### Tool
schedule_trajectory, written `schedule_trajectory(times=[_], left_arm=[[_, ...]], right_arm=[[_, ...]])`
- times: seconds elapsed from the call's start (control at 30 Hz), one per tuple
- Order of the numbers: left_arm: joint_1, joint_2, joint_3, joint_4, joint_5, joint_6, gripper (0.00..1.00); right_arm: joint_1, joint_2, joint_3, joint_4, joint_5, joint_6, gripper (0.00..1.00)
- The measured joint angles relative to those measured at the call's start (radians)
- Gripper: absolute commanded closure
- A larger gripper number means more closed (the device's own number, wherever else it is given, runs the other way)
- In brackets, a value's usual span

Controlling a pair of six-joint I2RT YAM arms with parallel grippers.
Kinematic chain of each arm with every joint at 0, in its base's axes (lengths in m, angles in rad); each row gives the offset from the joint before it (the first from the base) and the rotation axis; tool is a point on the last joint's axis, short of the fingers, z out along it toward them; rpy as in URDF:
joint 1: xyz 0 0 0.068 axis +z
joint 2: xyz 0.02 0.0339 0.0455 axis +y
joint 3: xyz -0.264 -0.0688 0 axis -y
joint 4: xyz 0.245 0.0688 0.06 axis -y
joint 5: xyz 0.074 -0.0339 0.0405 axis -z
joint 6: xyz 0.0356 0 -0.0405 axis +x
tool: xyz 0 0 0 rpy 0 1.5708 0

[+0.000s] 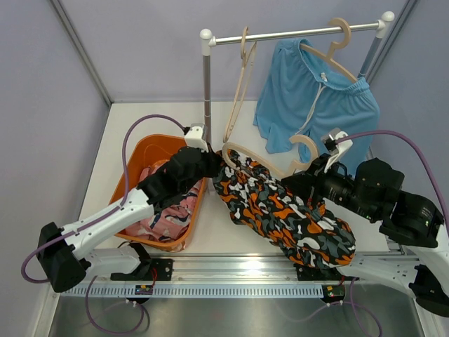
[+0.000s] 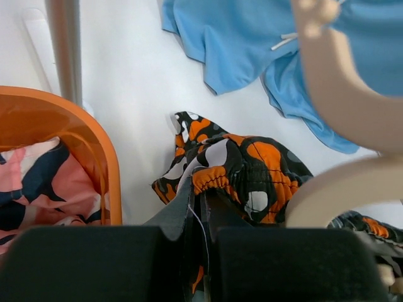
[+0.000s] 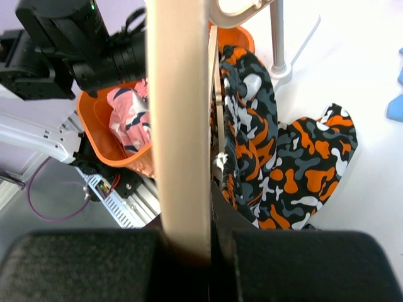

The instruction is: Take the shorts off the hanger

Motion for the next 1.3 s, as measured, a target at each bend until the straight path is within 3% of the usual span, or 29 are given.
schedule_trajectory(times=[0.23, 0.43, 0.67, 0.93, 1.3], left_arm=[[-0.031, -0.096, -0.093, 0.037, 0.053, 0.006, 1.0], [-0.201, -0.218, -0.105, 0.031, 0.039, 0.08, 1.0], [-0.4, -0.248, -0.105, -0.026, -0.024, 0.187, 1.0], [-0.588, -0.274, -0.088, -0.088, -0.082, 0.304, 1.0], [-0.691, -0.281, 0.04, -0.205, 0.132, 0.454, 1.0]], right_arm=[[0.002, -0.008, 0.0, 0.026, 0.119, 0.011, 1.0], [0.004, -0.038, -0.02, 0.078, 0.214, 0.014, 1.0], [0.006, -0.047, -0.002, 0.173, 0.338, -0.009, 1.0], [0.007, 0.064, 0.089, 0.276, 0.551, -0.124, 1.0], [0.006, 0.161, 0.067, 0.549, 0.832, -0.405, 1.0]])
